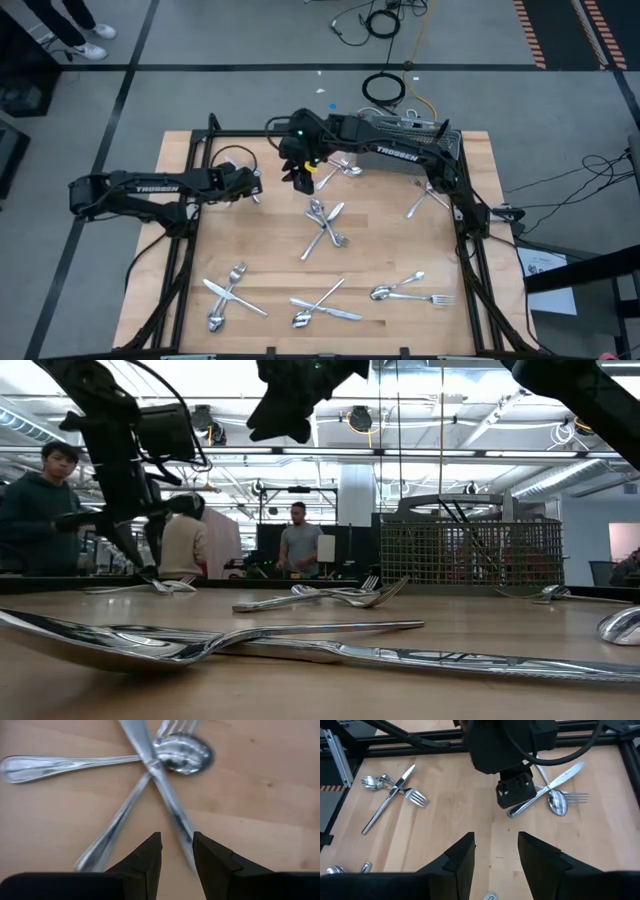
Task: Sort silverware
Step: Put the silver table knife into the gray utensil holder
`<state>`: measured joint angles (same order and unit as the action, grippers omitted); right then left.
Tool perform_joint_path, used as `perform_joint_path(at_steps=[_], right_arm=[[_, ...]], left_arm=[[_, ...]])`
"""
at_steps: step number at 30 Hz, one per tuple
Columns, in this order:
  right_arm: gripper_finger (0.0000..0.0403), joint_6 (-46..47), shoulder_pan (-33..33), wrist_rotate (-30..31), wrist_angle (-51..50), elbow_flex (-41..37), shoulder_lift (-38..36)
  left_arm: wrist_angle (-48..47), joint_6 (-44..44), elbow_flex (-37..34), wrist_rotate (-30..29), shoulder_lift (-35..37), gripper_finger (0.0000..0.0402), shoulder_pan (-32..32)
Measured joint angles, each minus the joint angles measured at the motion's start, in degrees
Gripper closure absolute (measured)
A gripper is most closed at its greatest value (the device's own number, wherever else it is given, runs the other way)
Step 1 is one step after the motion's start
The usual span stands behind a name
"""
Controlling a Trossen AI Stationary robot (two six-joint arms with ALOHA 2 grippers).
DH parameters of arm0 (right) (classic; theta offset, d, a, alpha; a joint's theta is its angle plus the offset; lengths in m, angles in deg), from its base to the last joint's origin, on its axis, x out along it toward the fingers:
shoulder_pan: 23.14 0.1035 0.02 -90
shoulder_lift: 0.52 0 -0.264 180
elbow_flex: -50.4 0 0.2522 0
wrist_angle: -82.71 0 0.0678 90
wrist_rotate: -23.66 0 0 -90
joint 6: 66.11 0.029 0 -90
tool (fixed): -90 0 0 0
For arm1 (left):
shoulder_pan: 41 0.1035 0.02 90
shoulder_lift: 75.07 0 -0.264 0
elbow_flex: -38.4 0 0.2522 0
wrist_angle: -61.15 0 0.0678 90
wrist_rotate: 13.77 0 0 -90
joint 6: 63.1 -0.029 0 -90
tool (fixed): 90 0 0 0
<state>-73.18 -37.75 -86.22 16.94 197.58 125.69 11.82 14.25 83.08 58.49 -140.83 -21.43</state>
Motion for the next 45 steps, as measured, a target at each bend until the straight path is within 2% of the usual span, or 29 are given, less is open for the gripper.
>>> perform_joint_path(at_steps=[8,30,38,45], right_arm=[[0.0261,-3.3,-0.2,-0.4,-1.4,0.0,0.0],[0.0261,-14.6,-5.6,-15.0,-11.1,0.0,0.0],[0.0261,-17.5,-6.9,-18.1,-13.9,0.0,0.0],[0.0261,-19.2,-7.8,-18.2,-15.9,0.0,0.0]], left_arm=[[3.2,0.3,0.0,-0.3,-3.6,0.0281,1.4],[7.5,10.0,0.0,-0.6,-10.2,0.0281,2.2],[9.7,11.0,0.1,-0.3,-13.6,0.0281,3.0],[9.3,11.0,0.2,0.0,-14.0,0.0282,3.3]])
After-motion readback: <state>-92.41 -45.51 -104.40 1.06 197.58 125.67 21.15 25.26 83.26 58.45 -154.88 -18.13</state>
